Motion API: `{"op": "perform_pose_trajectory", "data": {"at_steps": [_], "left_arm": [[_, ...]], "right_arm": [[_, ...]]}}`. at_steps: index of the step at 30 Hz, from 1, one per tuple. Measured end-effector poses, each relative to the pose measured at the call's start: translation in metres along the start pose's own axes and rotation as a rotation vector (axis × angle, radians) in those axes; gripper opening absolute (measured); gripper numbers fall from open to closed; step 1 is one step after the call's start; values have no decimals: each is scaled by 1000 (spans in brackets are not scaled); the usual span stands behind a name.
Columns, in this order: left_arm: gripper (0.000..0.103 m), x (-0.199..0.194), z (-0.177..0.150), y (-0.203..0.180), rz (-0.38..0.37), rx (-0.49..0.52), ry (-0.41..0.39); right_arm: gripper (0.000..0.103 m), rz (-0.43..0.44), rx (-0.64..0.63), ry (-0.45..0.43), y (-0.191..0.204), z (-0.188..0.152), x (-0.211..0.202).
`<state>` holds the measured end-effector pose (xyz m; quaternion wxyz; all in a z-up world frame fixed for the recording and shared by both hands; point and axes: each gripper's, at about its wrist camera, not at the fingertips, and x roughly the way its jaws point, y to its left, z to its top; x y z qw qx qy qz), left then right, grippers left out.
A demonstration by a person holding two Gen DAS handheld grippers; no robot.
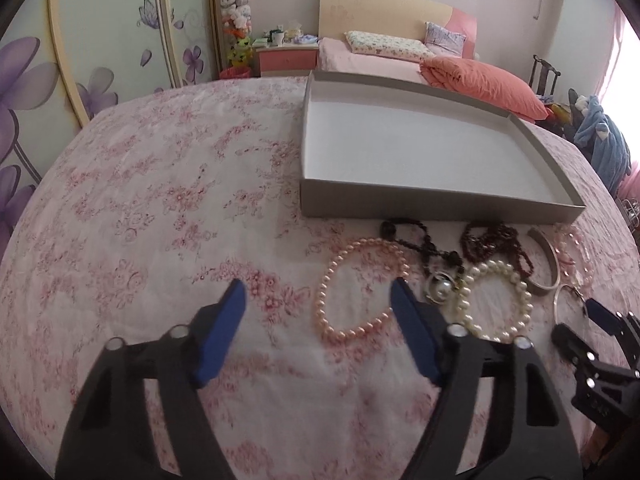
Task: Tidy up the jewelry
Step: 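Grasp the pink pearl bracelet with the left tool while the right tool grasps the silver hoop bangle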
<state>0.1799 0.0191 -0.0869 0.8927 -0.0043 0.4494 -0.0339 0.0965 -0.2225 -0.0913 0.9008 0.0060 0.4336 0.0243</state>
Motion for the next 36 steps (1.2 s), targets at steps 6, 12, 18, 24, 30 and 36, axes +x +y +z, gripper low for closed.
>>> {"op": "perform_pose_trajectory", "data": {"at_steps": [6, 12, 18, 24, 30, 36], "left_arm": [[51, 9, 1, -5, 7, 27, 12], [15, 8, 1, -8, 20, 40, 3], [9, 7, -4, -15, 48, 95, -8], [9, 4, -8, -20, 71, 117, -16], [7, 1, -8, -16, 39, 101, -15], [6, -17, -6, -3, -36, 23, -75]], "right_arm": [[70, 1, 0, 0, 0, -1, 0], [70, 2, 1, 0, 0, 0, 0], [70, 3, -6, 0, 1, 1, 0], [70, 0, -12, 1, 3, 0, -1], [70, 18, -9, -8, -1, 0, -3], [70, 25, -3, -99, -3, 3, -23]]}}
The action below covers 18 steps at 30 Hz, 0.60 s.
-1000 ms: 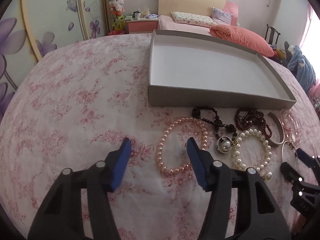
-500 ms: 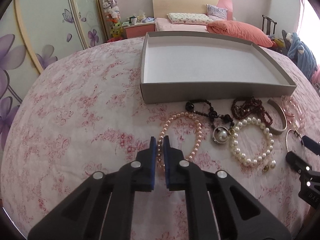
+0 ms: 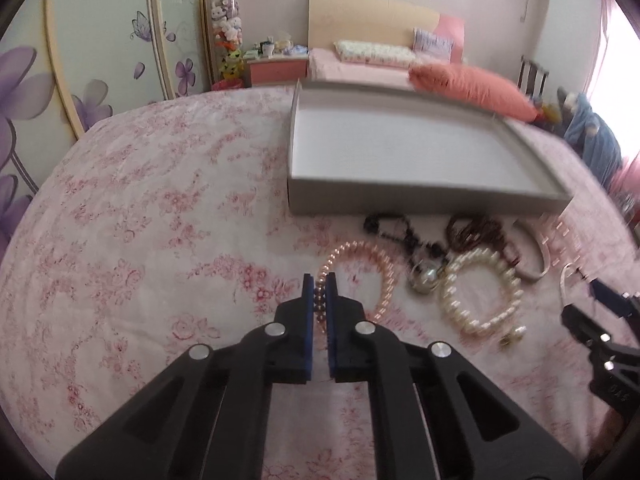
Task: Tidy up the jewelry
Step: 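Carry both bracelets into the grey tray and open both tools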
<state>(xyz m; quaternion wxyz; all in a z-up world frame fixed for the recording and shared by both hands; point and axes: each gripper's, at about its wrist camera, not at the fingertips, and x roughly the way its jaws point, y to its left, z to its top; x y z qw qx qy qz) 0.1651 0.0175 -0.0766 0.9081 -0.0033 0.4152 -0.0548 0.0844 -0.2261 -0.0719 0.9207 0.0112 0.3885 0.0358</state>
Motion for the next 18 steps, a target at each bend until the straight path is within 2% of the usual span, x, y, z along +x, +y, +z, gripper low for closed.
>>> {"op": "perform_pose_trajectory", "data": {"at_steps": [5, 10, 14, 18], "left_arm": [[6, -25, 4, 2, -62, -35, -81], [6, -48, 8, -4, -87, -48, -154], [6, -66, 14, -12, -77, -45, -223], [6, -88, 25, -22, -52, -22, -325]], "right_arm": [[70, 10, 10, -86, 1, 7, -16], [70, 5, 4, -166, 3, 17, -29], [70, -6, 13, -243, 1, 29, -38], [70, -13, 37, -312, -5, 43, -45]]}}
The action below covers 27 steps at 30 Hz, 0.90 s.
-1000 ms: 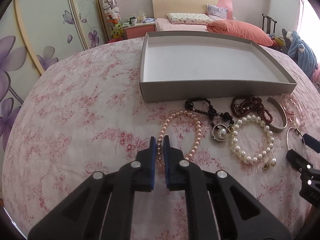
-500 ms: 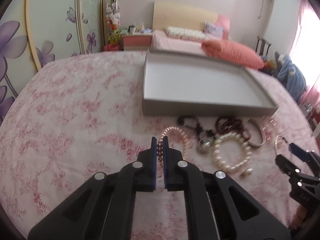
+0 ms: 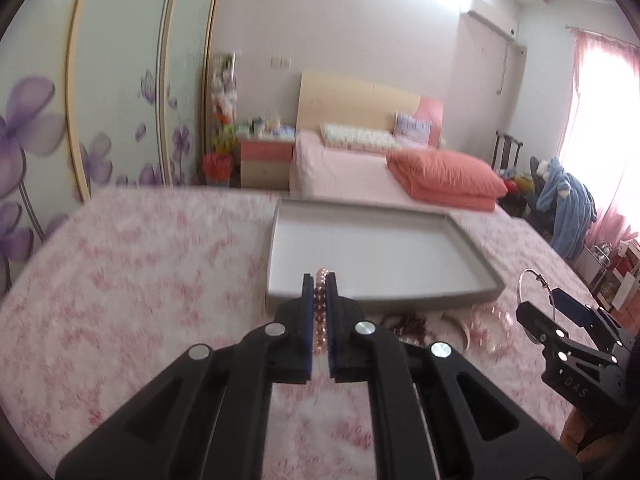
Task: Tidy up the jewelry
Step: 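Carry both bracelets into the grey tray and open both tools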
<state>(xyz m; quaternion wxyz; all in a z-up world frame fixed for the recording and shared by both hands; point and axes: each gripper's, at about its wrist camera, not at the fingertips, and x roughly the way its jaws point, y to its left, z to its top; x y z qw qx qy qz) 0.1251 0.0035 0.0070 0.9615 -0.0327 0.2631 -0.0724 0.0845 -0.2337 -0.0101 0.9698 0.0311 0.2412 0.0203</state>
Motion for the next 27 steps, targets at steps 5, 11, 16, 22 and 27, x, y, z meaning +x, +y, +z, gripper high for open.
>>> {"op": "perform_pose_trajectory", "data": {"at_steps": [5, 11, 16, 22, 27], "left_arm": [[6, -7, 21, -16, 20, 45, -87], [6, 16, 44, -28, 2, 56, -106], [6, 46, 58, -30, -6, 56, -99], [7, 85, 67, -33, -8, 57, -70], [7, 124, 62, -29, -15, 44, -8]], "right_arm": [[70, -7, -1, -72, -1, 22, 6], [70, -20, 11, -113, -4, 37, 29], [70, -33, 25, -109, -8, 45, 55], [70, -30, 51, -75, -9, 54, 91], [70, -8, 71, 23, -11, 55, 131]]}}
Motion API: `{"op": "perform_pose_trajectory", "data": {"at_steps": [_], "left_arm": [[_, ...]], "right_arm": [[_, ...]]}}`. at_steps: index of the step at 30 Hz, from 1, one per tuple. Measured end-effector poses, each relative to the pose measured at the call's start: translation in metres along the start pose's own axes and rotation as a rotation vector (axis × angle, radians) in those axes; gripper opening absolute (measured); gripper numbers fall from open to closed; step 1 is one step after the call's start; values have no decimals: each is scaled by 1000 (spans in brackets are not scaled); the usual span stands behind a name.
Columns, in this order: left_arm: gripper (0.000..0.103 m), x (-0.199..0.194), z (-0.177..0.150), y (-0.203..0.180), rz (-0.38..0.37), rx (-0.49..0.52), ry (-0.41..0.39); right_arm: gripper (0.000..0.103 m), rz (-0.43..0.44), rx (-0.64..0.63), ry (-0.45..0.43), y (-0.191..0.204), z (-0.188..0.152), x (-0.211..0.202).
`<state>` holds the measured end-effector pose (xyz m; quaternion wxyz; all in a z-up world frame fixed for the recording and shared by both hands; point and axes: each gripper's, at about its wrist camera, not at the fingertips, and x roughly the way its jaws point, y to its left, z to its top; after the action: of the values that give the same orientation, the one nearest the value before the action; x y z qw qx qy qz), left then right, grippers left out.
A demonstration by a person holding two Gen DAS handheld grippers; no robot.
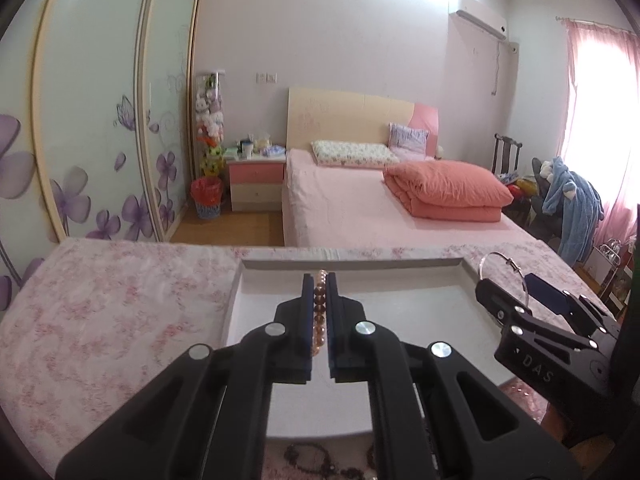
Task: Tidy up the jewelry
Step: 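Carry both bracelets into the grey tray and open both tools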
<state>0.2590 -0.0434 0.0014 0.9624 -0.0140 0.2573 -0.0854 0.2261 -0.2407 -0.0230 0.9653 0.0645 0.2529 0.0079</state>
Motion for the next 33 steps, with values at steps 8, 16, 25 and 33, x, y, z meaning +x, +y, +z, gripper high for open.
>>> {"op": "perform_pose_trajectory", "data": {"at_steps": [8, 16, 25, 33], "left_arm": [[7, 42, -12, 6, -9, -5, 76], [7, 63, -24, 9, -21, -18, 150], [12, 62, -22, 20, -54, -71, 184], [21, 24, -20, 30, -46, -101, 153]], "right_arm": [[70, 9, 21, 142, -3, -11, 39], [71, 11, 31, 207, -2, -15, 50], [77, 3, 49, 188, -12, -9, 36], [77, 2, 74, 145, -28, -6, -4]]}}
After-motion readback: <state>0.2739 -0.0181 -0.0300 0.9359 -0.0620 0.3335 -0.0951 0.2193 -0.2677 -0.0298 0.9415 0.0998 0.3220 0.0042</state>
